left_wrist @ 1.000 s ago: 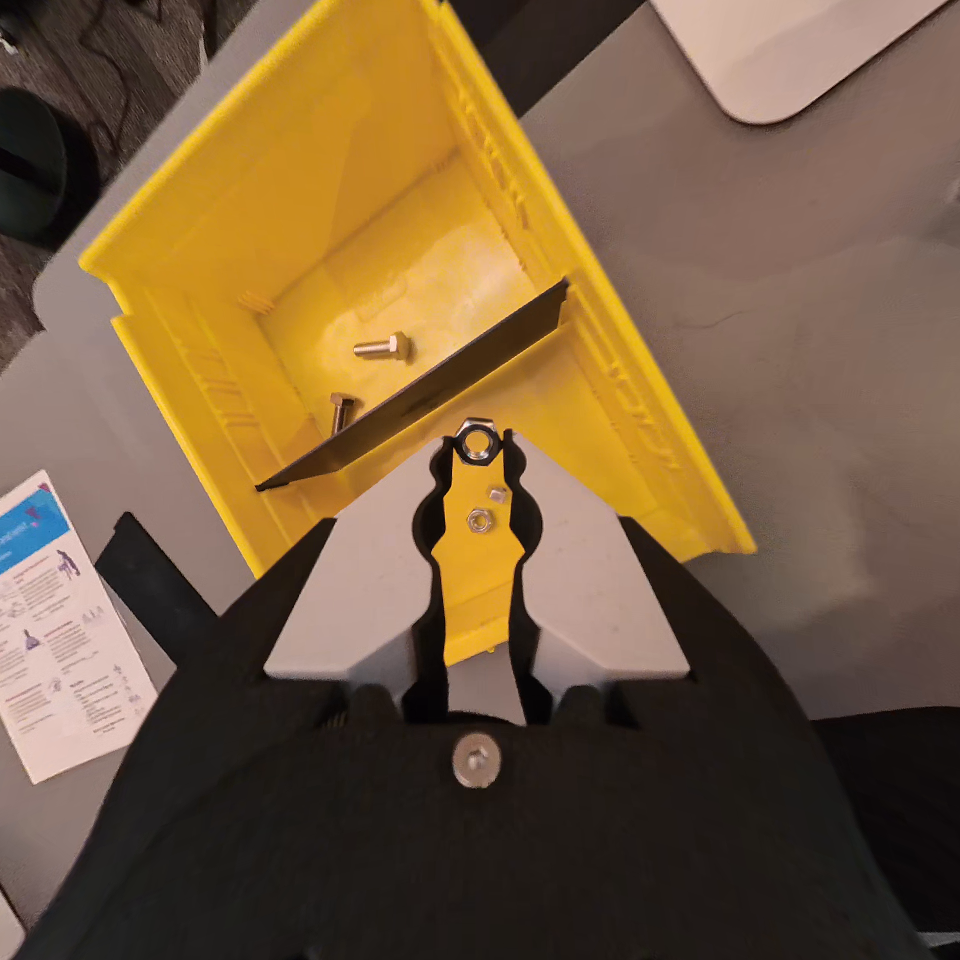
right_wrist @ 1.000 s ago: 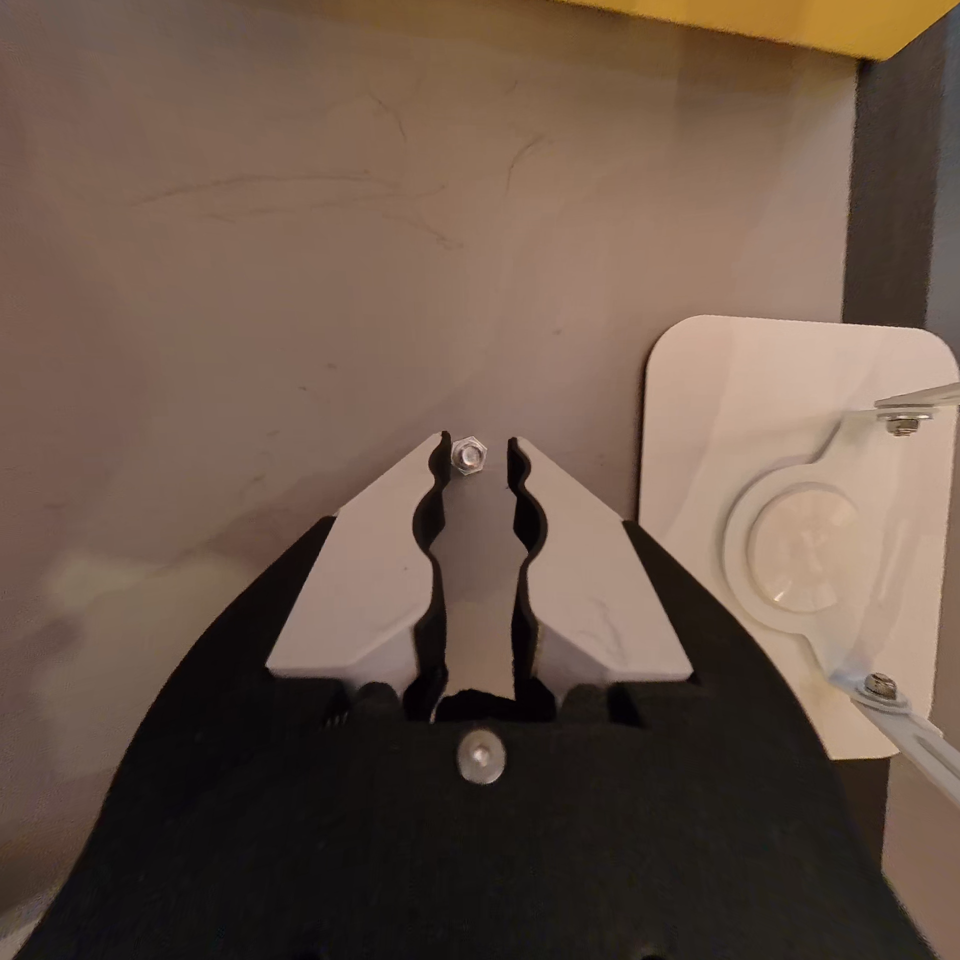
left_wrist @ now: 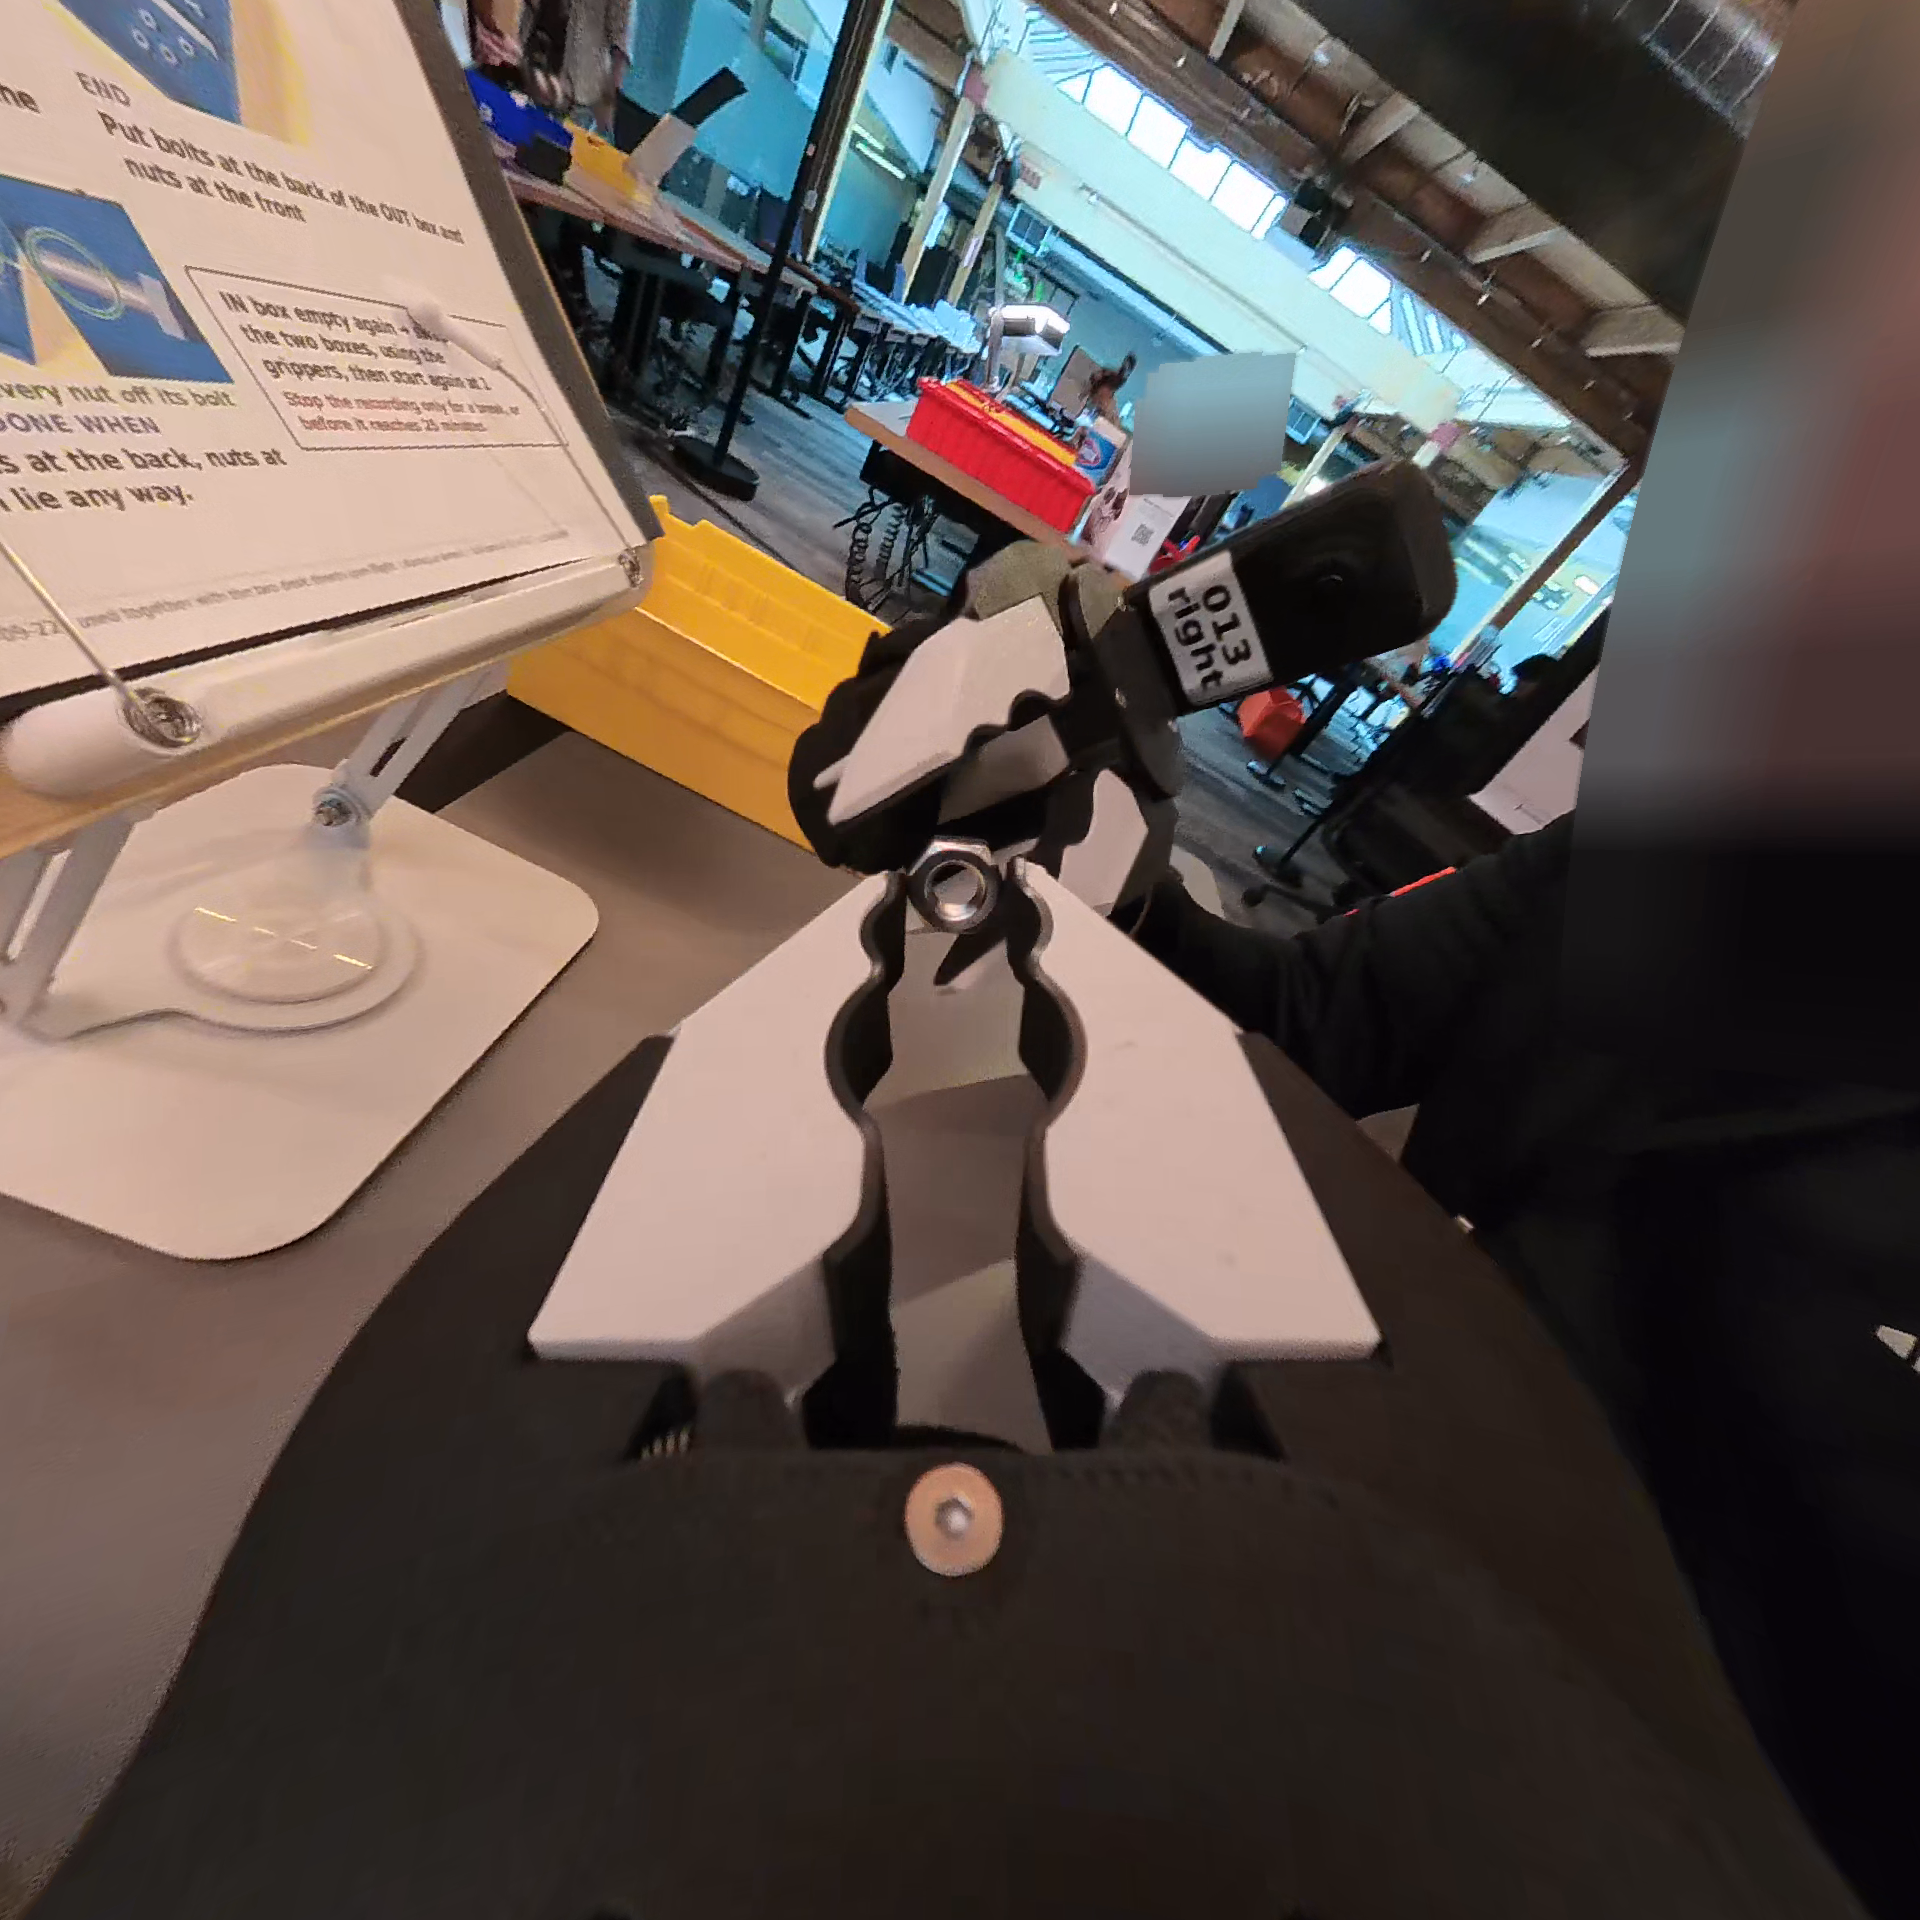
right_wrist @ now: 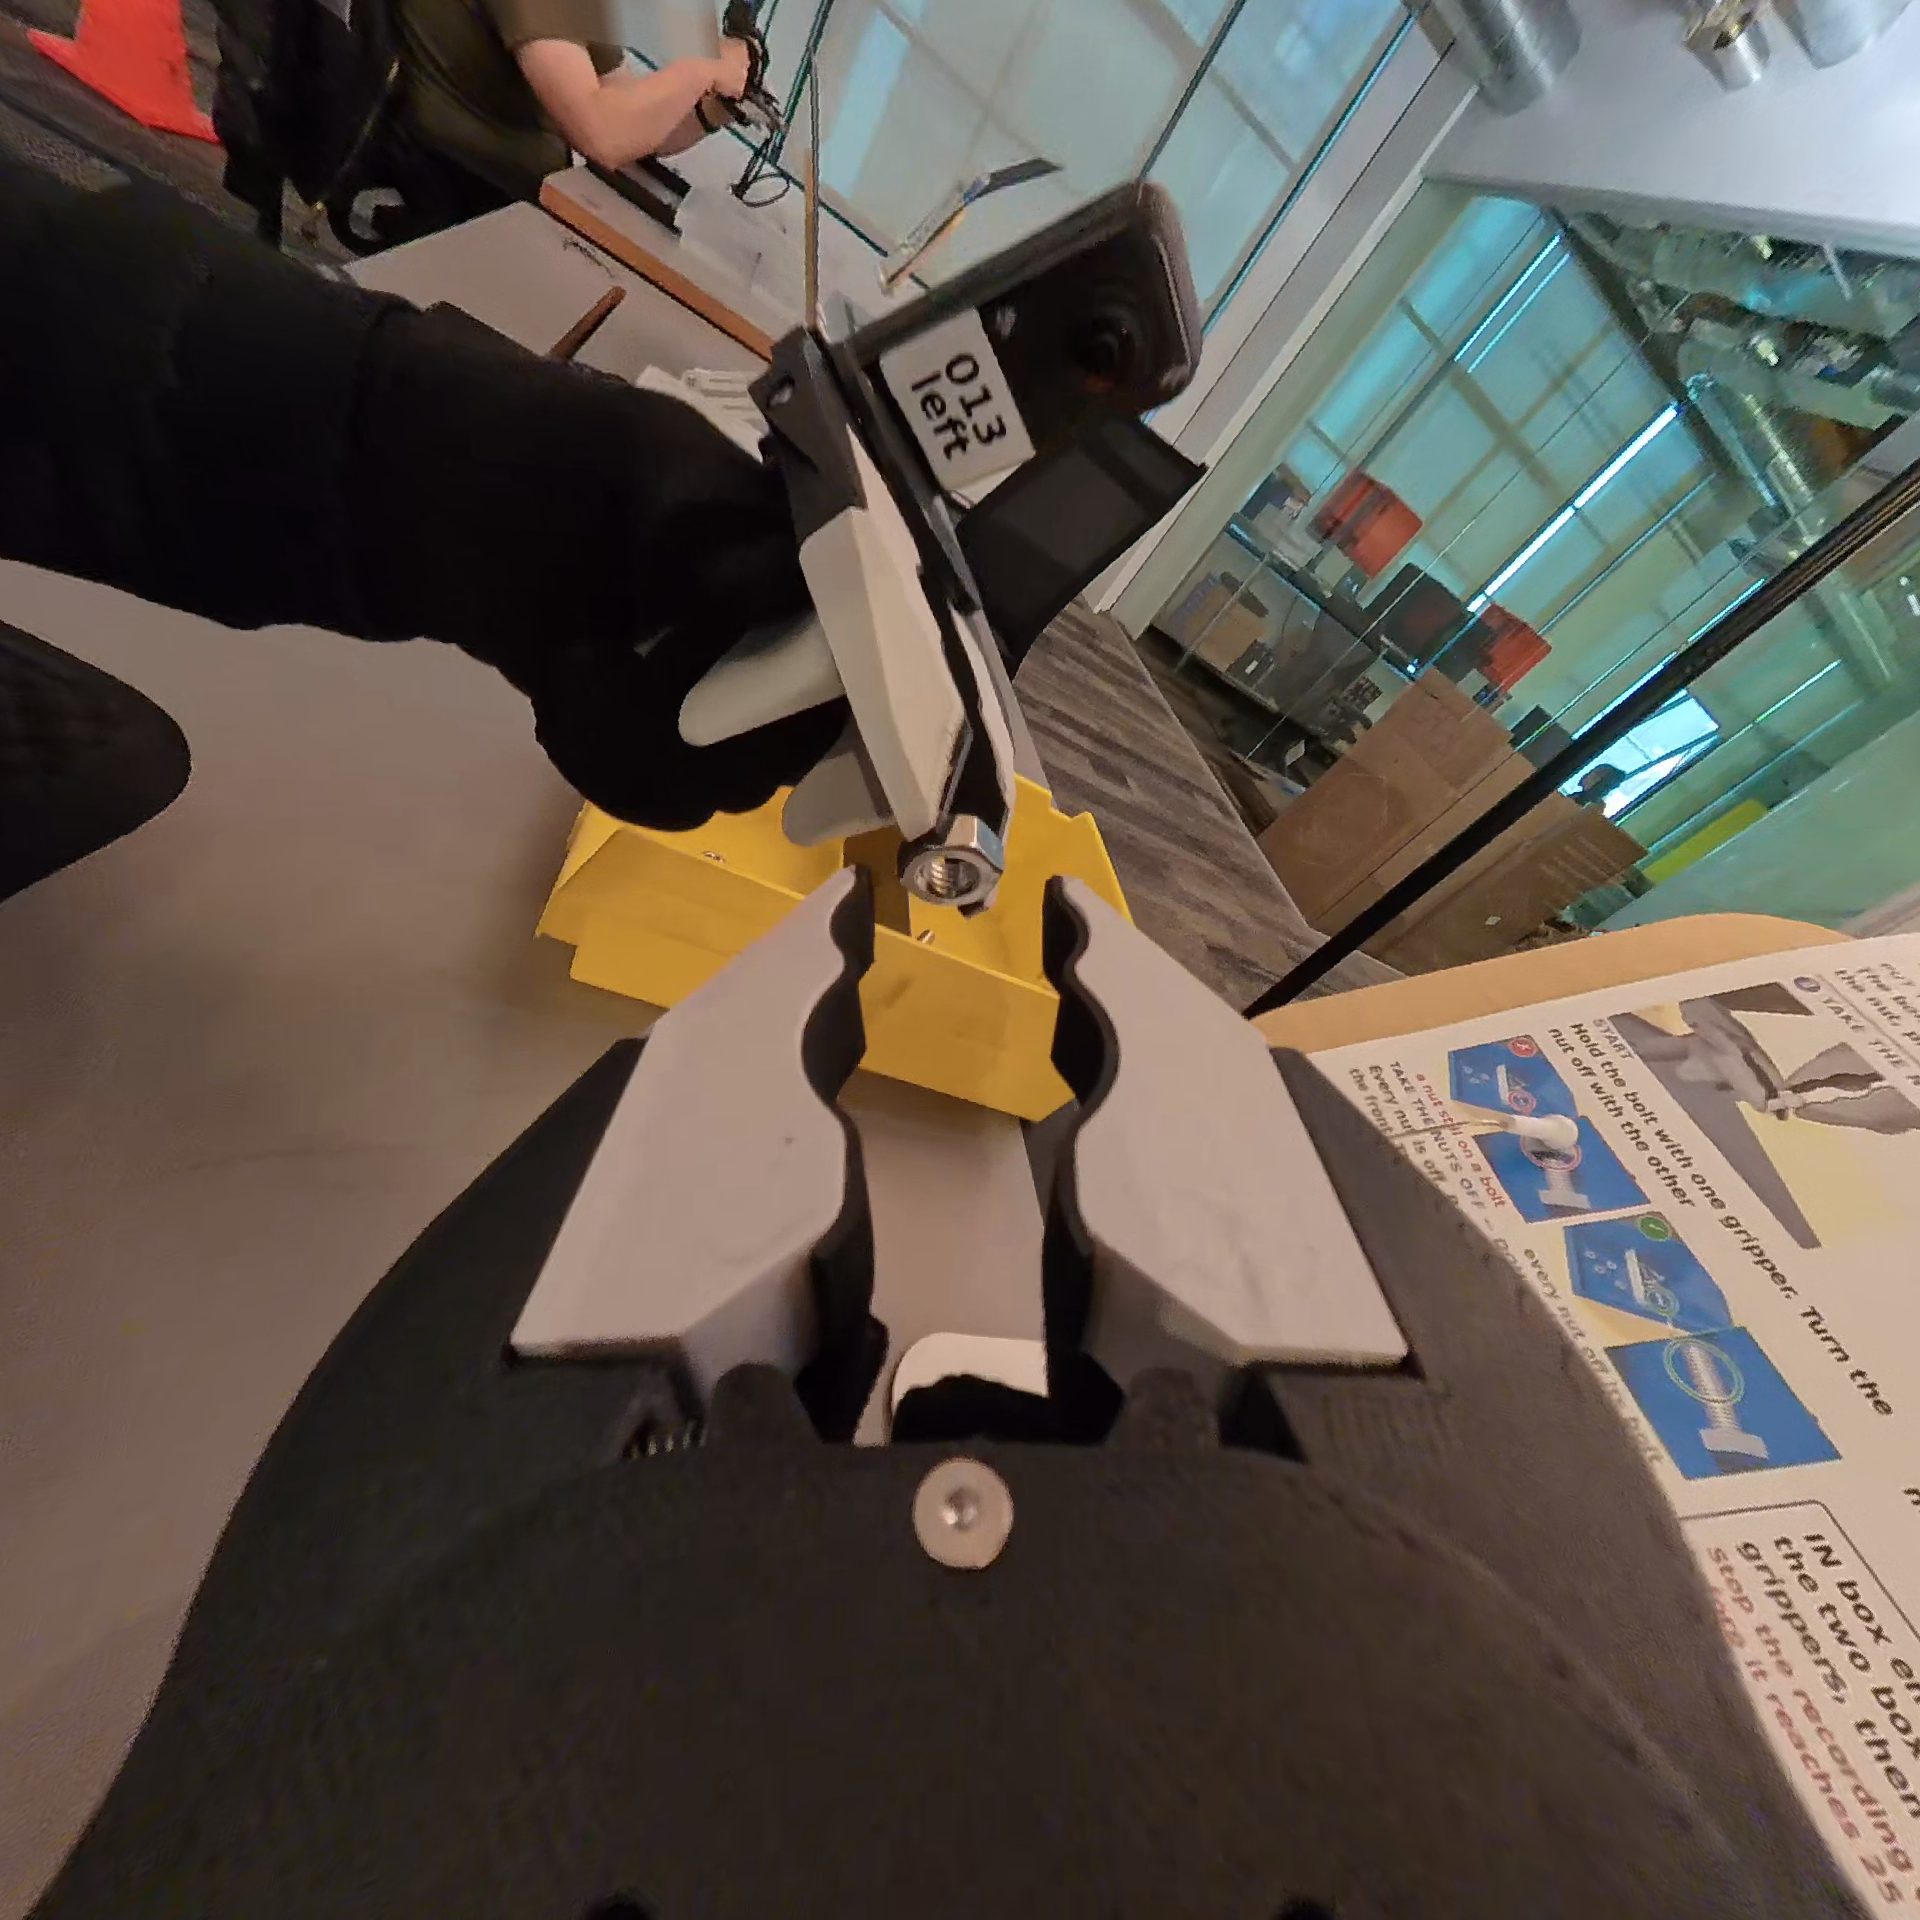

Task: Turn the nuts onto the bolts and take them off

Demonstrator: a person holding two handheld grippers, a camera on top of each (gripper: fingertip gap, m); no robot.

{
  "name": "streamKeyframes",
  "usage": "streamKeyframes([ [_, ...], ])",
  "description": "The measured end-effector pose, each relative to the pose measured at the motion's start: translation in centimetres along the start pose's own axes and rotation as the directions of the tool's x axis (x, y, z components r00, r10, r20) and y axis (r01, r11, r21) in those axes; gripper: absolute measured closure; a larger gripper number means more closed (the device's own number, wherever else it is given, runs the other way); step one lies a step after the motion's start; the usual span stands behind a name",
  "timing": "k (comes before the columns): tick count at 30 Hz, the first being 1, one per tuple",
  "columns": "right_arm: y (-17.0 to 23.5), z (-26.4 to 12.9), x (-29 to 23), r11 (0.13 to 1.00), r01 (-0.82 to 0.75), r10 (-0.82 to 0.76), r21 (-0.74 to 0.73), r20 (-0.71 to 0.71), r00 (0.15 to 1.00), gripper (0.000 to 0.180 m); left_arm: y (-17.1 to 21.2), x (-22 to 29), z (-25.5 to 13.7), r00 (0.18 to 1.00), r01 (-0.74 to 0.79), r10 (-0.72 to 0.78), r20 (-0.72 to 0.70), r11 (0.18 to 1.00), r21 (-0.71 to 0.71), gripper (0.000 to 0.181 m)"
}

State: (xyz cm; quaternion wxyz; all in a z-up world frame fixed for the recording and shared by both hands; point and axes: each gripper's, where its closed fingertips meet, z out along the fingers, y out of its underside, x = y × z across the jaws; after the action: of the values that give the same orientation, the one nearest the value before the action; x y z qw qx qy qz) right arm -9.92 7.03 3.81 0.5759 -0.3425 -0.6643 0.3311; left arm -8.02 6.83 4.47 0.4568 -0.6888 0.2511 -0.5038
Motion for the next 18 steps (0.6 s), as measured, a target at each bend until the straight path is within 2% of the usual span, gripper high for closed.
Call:
streamKeyframes([
  [7,-0.9,-0.3,-0.4,0.996,0.083,-0.082,0.027,-0.018,0.996,0.157,0.4,0.2,0.2,0.998,0.030,-0.029,-0.054,1.000,0.007,0.163],
  [18,-0.7,-0.3,-1.0,0.945,0.318,-0.322,-0.074,-0.055,0.945,0.164,0.6,1.0,0.2,0.990,0.074,-0.075,-0.122,0.997,-0.008,0.164],
])
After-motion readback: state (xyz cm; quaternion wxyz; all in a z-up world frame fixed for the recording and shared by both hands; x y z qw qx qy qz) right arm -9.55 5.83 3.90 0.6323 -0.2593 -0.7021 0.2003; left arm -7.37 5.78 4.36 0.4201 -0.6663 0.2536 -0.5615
